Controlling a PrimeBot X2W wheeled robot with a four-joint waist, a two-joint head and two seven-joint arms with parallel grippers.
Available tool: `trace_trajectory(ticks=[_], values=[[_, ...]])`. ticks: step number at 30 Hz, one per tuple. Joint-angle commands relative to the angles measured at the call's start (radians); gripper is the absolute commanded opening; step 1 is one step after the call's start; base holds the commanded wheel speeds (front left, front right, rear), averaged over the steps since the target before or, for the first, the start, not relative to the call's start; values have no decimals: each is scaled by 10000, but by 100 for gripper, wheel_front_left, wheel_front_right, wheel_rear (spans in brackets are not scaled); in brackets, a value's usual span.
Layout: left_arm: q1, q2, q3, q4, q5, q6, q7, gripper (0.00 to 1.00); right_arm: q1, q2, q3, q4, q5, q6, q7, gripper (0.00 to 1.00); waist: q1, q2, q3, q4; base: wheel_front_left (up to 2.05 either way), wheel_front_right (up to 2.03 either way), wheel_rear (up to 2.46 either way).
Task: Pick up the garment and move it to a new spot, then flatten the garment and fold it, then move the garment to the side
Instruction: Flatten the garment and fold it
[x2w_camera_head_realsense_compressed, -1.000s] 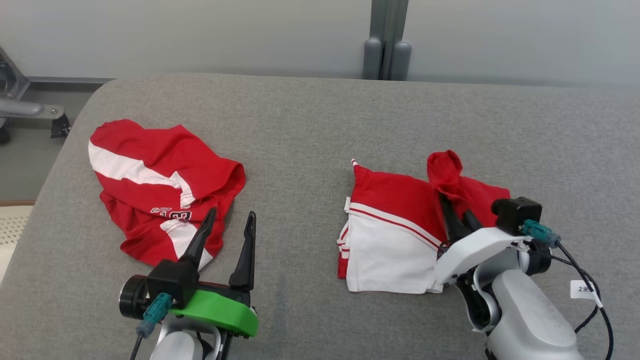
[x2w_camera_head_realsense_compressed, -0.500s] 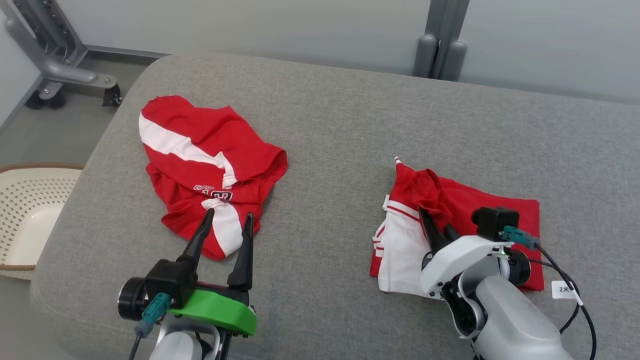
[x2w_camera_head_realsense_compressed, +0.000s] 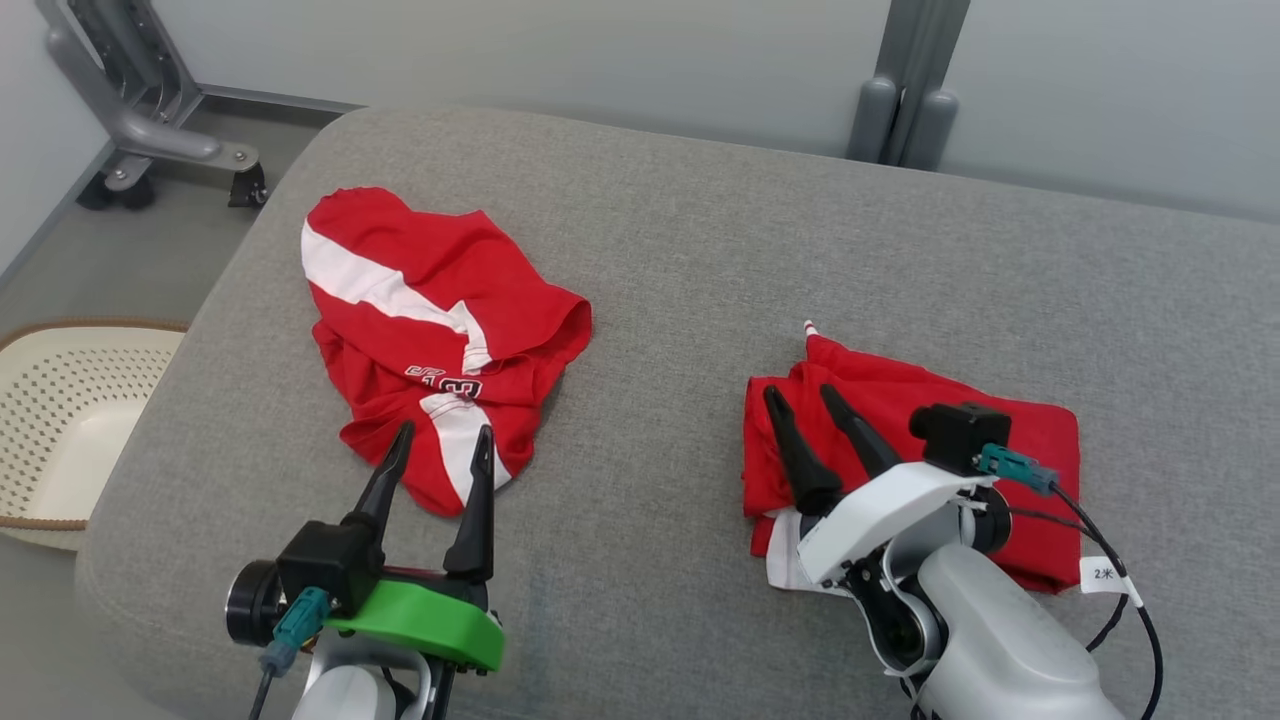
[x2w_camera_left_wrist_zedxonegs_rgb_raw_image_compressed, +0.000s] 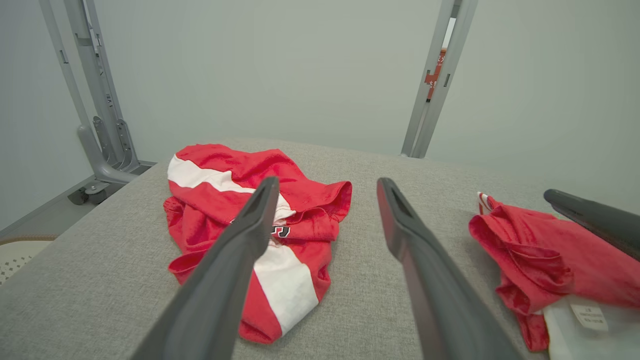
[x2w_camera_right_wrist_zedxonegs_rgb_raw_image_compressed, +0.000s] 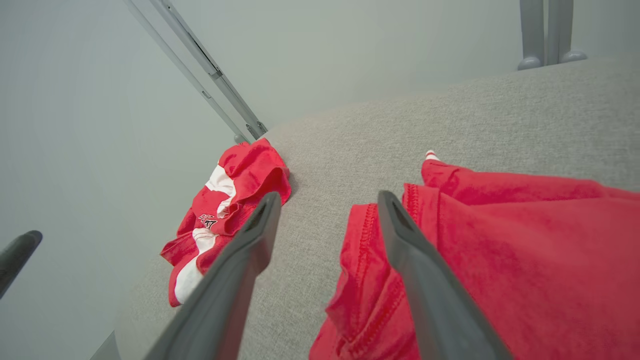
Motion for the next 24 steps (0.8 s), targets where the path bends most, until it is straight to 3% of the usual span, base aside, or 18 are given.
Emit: trace_trajectory(ticks=[1, 10, 24], values=[[150, 13, 67, -14, -11, 34, -4, 100, 57, -53, -4, -168, -3, 0, -29, 100, 0, 0, -65, -190, 0, 0, 0], [93, 13, 180, -264, -145, 49, -4, 100, -63, -101, -902, -831, -1341, 0, -29, 100, 0, 0, -86, -1185, 0, 0, 0], [-117, 16, 394, -931, -234, 61, -4, 100, 1259, -1183, -2814, -2536, -4245, 0, -29, 100, 0, 0, 33, -2510, 0, 0, 0]])
